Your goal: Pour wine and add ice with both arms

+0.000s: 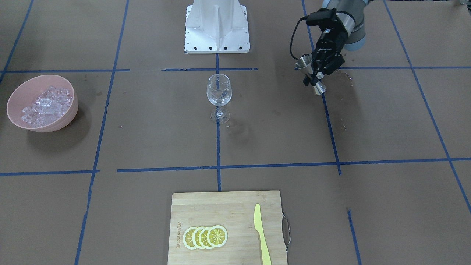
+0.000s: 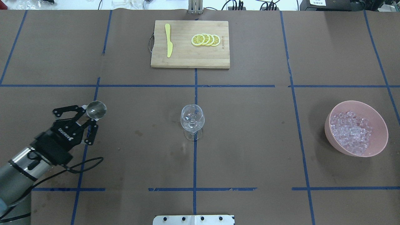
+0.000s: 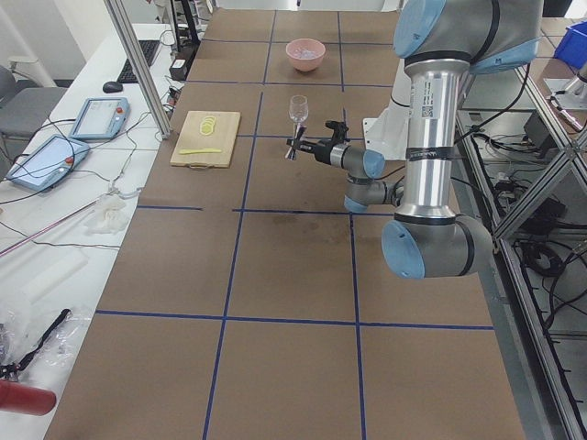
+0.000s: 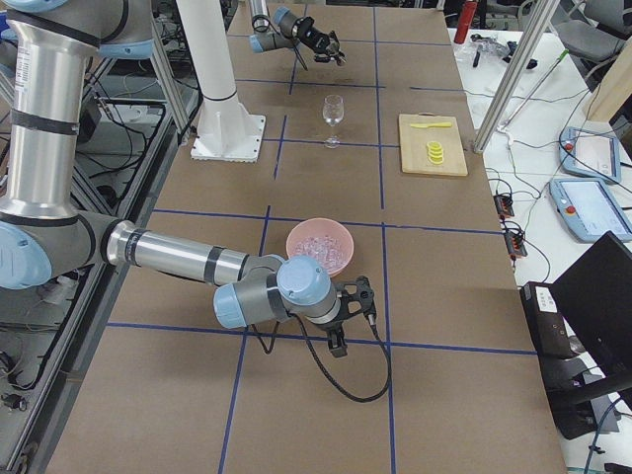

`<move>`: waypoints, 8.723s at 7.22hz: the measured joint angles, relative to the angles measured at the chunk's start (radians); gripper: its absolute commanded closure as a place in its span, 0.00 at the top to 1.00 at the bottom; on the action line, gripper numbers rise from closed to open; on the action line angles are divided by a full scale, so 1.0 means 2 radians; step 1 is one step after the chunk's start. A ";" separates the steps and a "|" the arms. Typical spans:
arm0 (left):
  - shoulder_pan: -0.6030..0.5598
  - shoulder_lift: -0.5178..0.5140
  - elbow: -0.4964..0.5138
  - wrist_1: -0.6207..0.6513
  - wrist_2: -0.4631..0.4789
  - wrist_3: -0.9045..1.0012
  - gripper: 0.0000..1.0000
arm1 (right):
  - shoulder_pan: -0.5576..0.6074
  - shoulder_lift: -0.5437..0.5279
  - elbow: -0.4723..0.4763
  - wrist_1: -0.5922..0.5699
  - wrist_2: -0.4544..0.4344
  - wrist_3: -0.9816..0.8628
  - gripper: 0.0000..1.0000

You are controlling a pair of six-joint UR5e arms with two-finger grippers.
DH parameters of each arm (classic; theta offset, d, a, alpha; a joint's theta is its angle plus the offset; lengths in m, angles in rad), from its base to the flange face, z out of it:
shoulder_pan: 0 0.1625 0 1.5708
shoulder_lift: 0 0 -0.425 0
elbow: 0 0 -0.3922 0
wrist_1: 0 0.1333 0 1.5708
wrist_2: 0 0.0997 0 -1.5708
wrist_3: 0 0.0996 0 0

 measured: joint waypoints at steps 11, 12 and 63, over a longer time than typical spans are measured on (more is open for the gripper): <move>0.005 0.061 0.089 0.027 0.129 -0.501 0.00 | 0.000 0.000 0.004 0.001 0.000 0.000 1.00; 0.006 0.048 0.107 0.029 0.130 -0.514 0.00 | 0.000 0.000 0.004 0.001 0.000 0.000 1.00; -0.681 -0.007 0.029 0.949 -0.730 0.073 1.00 | 0.000 -0.005 0.009 0.002 0.003 0.007 1.00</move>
